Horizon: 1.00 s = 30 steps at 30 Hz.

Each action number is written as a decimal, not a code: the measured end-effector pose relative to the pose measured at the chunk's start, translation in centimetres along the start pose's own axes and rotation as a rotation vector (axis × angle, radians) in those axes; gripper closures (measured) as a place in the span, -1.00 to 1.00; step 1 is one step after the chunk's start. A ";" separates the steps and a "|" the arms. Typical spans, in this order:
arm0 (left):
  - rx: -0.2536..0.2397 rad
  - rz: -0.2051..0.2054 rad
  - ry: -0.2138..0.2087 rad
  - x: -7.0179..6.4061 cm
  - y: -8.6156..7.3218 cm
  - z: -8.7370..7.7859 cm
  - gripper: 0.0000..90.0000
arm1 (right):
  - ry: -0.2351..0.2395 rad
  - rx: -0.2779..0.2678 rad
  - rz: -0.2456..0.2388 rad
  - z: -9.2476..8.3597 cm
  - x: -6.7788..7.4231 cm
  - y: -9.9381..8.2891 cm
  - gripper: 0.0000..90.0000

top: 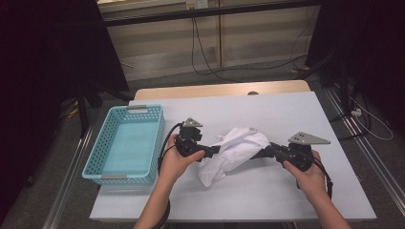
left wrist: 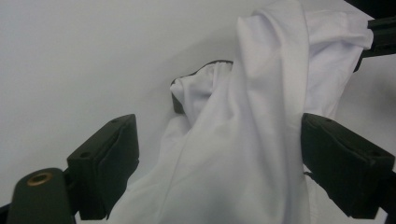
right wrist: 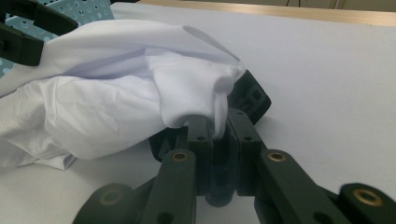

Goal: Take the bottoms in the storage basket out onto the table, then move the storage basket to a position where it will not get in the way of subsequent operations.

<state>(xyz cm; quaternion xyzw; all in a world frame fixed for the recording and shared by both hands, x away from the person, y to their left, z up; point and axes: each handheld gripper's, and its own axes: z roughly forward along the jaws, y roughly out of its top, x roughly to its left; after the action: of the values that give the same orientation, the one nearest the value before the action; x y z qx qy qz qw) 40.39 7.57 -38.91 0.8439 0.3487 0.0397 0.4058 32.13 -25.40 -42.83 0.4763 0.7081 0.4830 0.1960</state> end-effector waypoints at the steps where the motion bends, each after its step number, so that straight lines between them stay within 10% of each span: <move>1: 0.003 0.003 -0.001 0.0 0.0 0.1 -0.61 | 0.001 -0.002 0.001 0.0 0.0 0.0 0.82; 30: -0.014 -0.013 -0.024 -0.4 0.0 -0.4 -0.64 | 0.036 0.014 -0.028 1.4 1.2 -0.2 0.80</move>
<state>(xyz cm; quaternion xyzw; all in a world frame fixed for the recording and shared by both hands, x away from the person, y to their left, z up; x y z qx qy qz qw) 39.99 7.63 -38.52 0.8391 0.3489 0.0297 0.4163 32.50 -23.66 -43.41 0.4590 0.7213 0.4839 0.1868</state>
